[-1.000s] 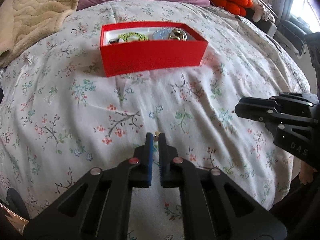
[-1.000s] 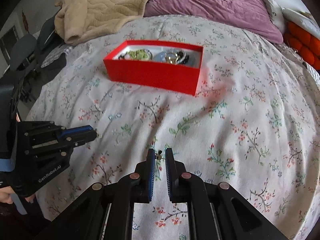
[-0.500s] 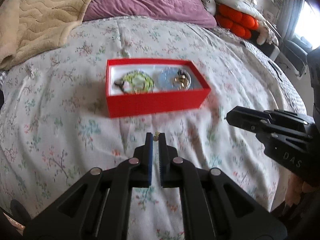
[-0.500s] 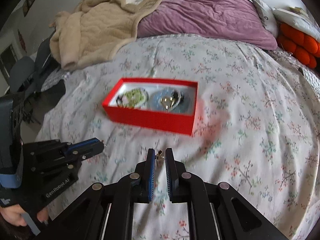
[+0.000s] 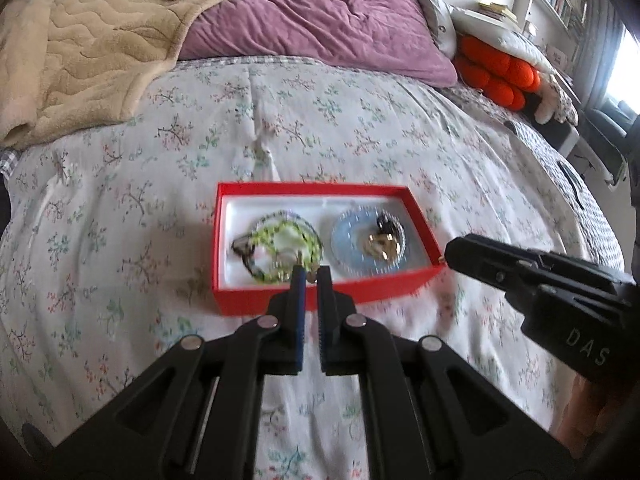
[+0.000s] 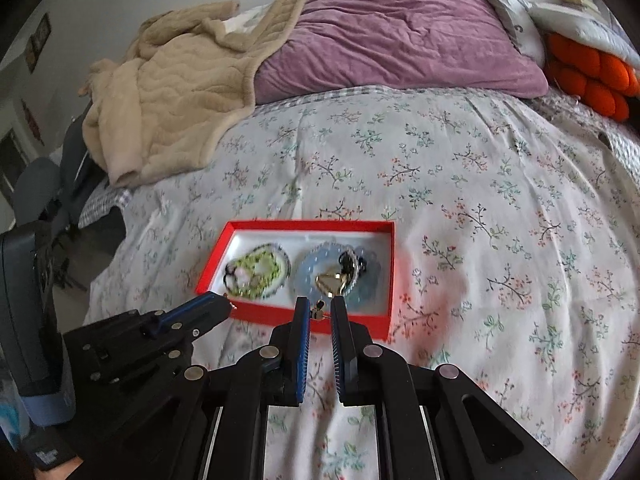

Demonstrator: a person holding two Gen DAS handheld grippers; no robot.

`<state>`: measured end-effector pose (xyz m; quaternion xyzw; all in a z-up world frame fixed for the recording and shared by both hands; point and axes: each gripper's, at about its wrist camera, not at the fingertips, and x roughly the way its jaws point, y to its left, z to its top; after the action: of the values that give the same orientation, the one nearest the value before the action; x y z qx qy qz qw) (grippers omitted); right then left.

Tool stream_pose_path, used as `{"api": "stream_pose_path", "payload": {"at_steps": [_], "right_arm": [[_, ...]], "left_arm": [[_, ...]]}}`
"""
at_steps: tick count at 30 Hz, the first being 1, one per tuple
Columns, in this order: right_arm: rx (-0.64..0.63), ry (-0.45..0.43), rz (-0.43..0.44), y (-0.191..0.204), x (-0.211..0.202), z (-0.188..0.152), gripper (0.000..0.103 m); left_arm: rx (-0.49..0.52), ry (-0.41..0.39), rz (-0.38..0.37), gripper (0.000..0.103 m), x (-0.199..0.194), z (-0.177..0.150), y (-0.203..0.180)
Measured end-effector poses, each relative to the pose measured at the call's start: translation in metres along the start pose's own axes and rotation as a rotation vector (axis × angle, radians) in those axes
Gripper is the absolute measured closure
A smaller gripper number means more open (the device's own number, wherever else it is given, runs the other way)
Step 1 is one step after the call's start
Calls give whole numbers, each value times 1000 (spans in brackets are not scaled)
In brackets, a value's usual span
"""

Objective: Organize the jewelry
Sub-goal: 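Open both tools to drop the earrings into the red box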

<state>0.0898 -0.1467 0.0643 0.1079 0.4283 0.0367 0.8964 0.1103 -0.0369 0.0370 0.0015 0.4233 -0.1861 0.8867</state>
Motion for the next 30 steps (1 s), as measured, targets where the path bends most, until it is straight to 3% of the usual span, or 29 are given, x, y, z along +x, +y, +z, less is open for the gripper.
{"api": "stream_pose_path", "payload": {"at_steps": [17, 22, 27, 30], "right_arm": [[128, 50, 47, -7, 50, 24, 92], [114, 52, 34, -7, 50, 27, 87], [102, 54, 16, -10, 38, 27, 87], [90, 58, -3, -13, 28, 23, 86]], "left_arm": [[-48, 18, 83, 95, 36, 17, 11], [-15, 15, 107, 72, 32, 16, 11], [-3, 15, 107, 57, 18, 13, 11], [16, 17, 125, 41, 6, 7, 9]]}}
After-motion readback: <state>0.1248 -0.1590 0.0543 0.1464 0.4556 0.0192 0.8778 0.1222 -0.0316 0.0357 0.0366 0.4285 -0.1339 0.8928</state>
